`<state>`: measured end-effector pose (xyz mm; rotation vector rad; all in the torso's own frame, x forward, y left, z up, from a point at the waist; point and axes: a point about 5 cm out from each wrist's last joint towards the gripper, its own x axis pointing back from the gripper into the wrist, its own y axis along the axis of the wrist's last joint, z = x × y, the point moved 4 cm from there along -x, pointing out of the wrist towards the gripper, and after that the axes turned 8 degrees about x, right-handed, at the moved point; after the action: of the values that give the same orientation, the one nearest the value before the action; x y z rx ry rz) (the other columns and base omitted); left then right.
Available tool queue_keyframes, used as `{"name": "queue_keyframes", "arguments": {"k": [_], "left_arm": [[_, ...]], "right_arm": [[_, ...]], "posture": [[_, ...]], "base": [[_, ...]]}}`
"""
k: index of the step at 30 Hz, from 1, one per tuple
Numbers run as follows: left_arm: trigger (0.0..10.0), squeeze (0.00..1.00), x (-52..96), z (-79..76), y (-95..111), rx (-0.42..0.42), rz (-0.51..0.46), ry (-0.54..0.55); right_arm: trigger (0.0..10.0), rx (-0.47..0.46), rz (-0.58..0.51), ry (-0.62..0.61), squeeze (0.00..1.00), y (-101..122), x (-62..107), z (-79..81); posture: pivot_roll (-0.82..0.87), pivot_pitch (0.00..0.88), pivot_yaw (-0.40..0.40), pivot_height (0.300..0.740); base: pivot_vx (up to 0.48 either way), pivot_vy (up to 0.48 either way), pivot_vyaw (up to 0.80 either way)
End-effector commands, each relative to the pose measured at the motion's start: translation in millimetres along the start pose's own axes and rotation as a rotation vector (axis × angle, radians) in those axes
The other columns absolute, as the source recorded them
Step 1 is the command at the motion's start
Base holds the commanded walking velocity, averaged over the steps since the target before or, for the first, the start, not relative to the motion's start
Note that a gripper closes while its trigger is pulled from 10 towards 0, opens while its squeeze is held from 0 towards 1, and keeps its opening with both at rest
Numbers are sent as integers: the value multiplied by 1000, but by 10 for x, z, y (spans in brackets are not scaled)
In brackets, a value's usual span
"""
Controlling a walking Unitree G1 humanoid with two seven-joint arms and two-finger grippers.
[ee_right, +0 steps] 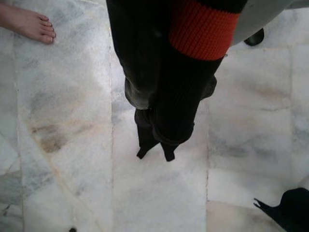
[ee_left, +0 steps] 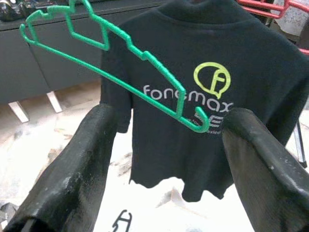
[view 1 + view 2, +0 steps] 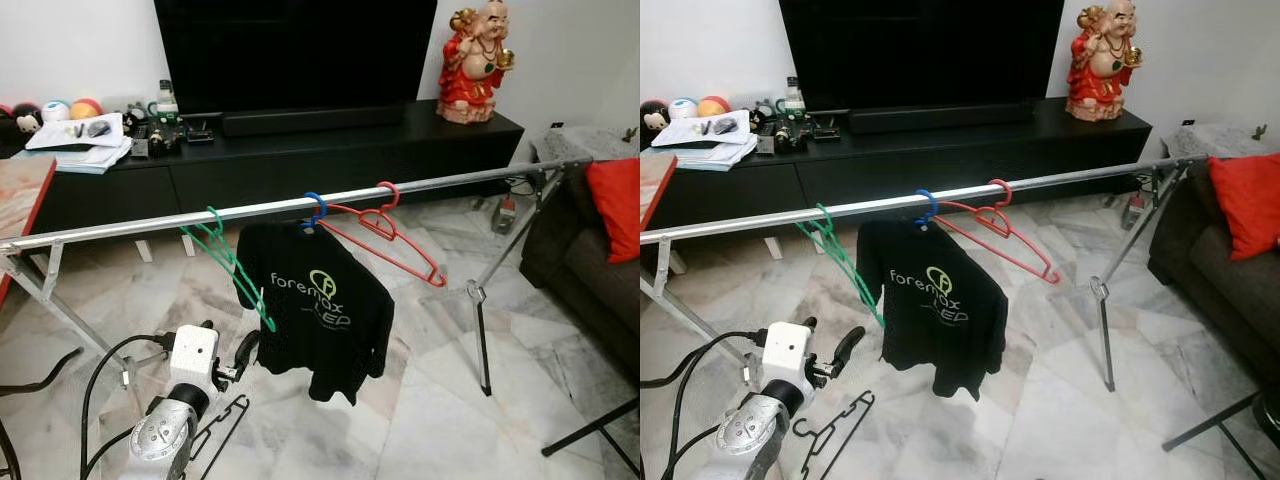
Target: Hang hanger
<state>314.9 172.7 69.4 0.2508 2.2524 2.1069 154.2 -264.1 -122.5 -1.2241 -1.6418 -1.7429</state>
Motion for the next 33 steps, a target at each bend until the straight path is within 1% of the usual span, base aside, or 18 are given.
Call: {"name": "queue_keyframes", "arguments": {"k": [1, 5, 6, 7, 10, 14, 15, 16, 17, 19, 20, 22, 26, 30, 33], "left_arm": [[10000, 0, 9, 20, 7, 10, 3, 6], [10000, 0, 5, 27, 16, 10, 0, 13], [10000, 0, 2, 29, 18, 10, 0, 14], [10000, 0, 2, 29, 18, 10, 0, 14], [10000, 0, 0, 31, 20, 10, 1, 15], [10000, 0, -1, 36, 14, 11, 3, 17], [10000, 0, 0, 38, 5, 10, 6, 18], [10000, 0, 0, 41, 4, 10, 7, 19], [10000, 0, 1, 43, 3, 11, 7, 19], [10000, 0, 3, 42, 1, 12, 7, 21], [10000, 0, 4, 43, 1, 12, 6, 23], [10000, 0, 5, 47, 4, 15, 3, 28], [10000, 0, -5, 49, 23, 13, -3, 29], [10000, 0, -12, 59, 55, 13, -16, 35], [10000, 0, -8, 71, 70, 14, -27, 45]], "right_arm": [[10000, 1, -13, -10, 0, 28, 0, -36], [10000, -11, -30, -13, 0, 58, -2, -38], [10000, -28, -57, -15, 0, 117, -6, -42], [10000, -28, -57, -15, 0, 117, -6, -42], [10000, -73, -179, -59, 0, 387, -6, -135], [10000, -65, -233, -64, 0, 529, -3, -150], [10000, -92, -281, -60, 0, 653, 1, -164], [10000, -98, -300, -56, 0, 708, 4, -164], [10000, -100, -312, -53, 0, 742, 5, -163], [10000, -86, -319, -43, 0, 734, 10, -147], [10000, -77, -357, -28, 0, 855, 5, 6], [10000, -46, -460, 1, 0, 1183, 35, 401], [10000, -34, -461, 8, 0, 1193, 36, 450], [10000, -23, -441, 28, 0, 1137, 27, 506], [10000, -18, -434, 32, 0, 1122, 24, 514]], "posture": [[99, 0, -8, 740], [101, 0, -8, 740], [100, 0, -7, 740], [100, 0, -7, 740], [104, 0, -8, 740], [105, 0, -8, 740], [102, 0, -7, 740], [100, 0, -6, 740], [100, 0, -6, 740], [101, 0, -7, 740], [100, 0, -7, 740], [100, 0, -5, 740], [100, 0, -5, 740], [101, 0, -5, 740], [102, 0, -6, 740]], "base": [[0, 0, 0], [0, 0, 0], [0, 0, 0], [0, 0, 0], [0, 0, 0], [0, 0, 0], [0, 0, 0], [0, 0, 0], [0, 0, 0], [0, 0, 0], [0, 0, 0], [122, 0, 0], [257, 0, 0], [276, 0, 0], [297, 0, 0]]}}
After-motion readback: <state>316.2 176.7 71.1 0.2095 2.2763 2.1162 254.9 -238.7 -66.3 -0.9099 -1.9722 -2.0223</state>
